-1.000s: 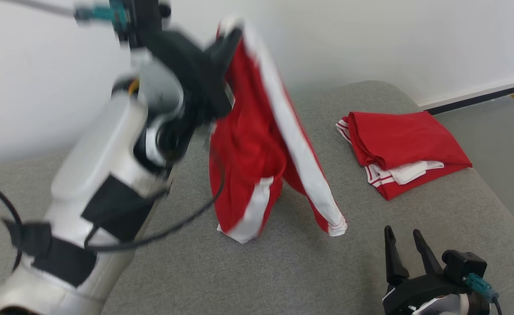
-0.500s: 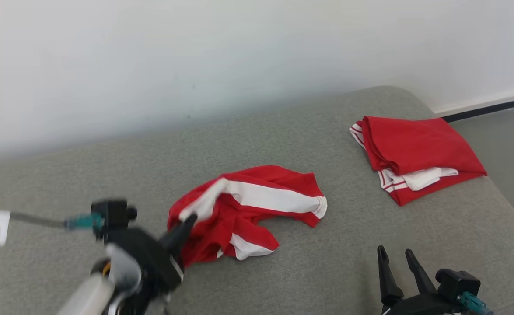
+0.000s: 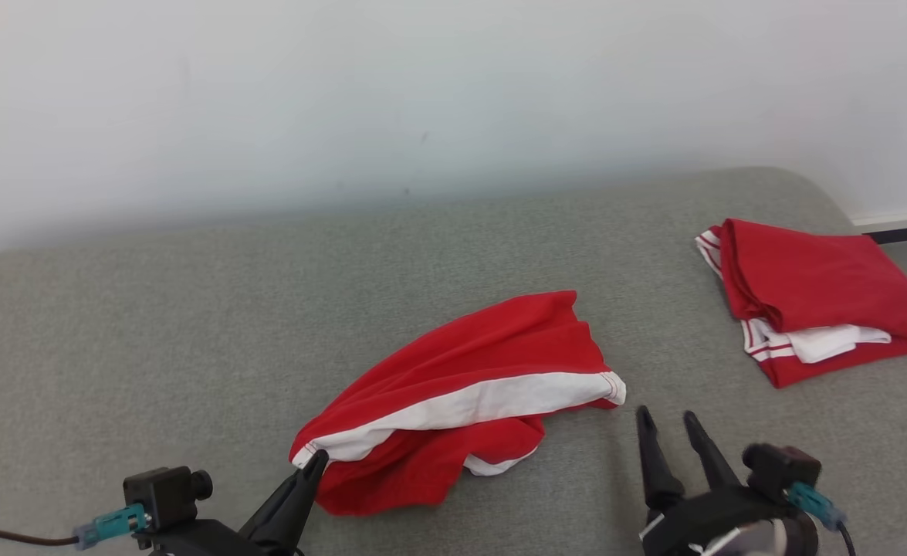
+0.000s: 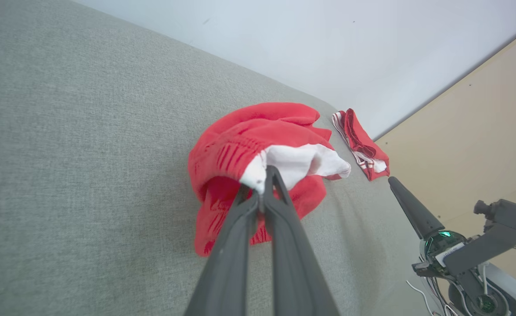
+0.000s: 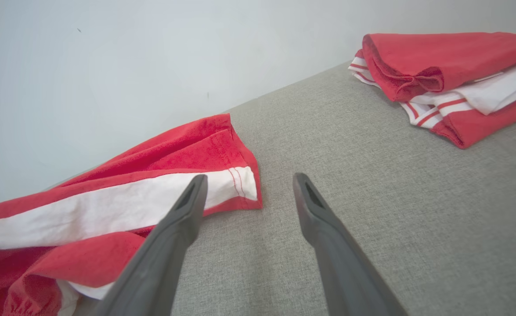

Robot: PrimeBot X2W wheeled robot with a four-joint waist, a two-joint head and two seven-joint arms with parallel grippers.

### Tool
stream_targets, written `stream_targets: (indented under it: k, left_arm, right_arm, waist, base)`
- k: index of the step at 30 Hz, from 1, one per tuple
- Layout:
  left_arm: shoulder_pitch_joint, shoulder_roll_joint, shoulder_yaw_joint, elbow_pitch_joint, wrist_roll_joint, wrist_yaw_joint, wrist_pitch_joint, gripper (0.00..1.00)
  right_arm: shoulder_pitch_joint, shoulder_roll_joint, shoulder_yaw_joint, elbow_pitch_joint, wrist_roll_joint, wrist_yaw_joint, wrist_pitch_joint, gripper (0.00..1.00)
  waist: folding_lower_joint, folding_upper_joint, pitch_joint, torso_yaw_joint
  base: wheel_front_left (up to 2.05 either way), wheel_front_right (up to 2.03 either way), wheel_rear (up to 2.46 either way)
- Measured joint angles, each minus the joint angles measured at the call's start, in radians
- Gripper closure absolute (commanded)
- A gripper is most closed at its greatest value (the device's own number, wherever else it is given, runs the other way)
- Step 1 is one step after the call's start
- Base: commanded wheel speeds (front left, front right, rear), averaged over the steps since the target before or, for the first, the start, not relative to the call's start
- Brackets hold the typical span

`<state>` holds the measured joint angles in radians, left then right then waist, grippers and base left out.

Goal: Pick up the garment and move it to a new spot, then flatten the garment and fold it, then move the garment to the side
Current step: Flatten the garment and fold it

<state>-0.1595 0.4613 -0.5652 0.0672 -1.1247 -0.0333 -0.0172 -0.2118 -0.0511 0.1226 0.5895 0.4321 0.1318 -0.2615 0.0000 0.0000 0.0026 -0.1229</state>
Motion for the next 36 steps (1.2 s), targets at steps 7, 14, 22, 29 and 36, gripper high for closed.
stream_targets:
  k: [7, 14, 22, 29, 36]
  left_arm:
    - [-0.007, 0.001, -0.007, 0.007, 0.025, -0.003, -0.016, 1.00]
    - [-0.032, -0.018, -0.019, 0.024, 0.029, -0.016, -0.015, 1.00]
    - [-0.050, -0.037, -0.035, 0.051, 0.034, -0.028, -0.017, 1.00]
    - [-0.102, -0.006, -0.027, 0.048, 0.099, -0.048, -0.070, 1.00]
    - [-0.246, 0.069, -0.002, -0.048, 0.120, -0.083, -0.051, 1.00]
  right_arm:
    - [-0.143, -0.045, 0.125, 0.129, 0.146, 0.000, 0.013, 0.00]
    - [-0.251, -0.077, 0.221, 0.275, 0.265, 0.000, 0.030, 0.00]
    - [-0.289, -0.096, 0.317, 0.327, 0.374, 0.000, 0.032, 1.00]
    - [-0.310, -0.191, 0.376, 0.213, 0.439, 0.000, 0.005, 1.00]
    - [-0.417, -0.307, 0.393, 0.026, 0.492, 0.000, 0.002, 1.00]
  waist:
    - [0.0001, 0.0001, 0.034, 0.037]
    - [0.0001, 0.0001, 0.064, 0.074]
    - [0.0001, 0.0001, 0.078, 0.103]
    - [0.0001, 0.0001, 0.051, 0.089]
    - [0.0001, 0.0001, 0.007, 0.057]
  base:
    - [0.00, 0.00, 0.00]
    - [0.00, 0.00, 0.00]
    - [0.00, 0.00, 0.00]
    - [0.00, 0.00, 0.00]
    - [0.00, 0.00, 0.00]
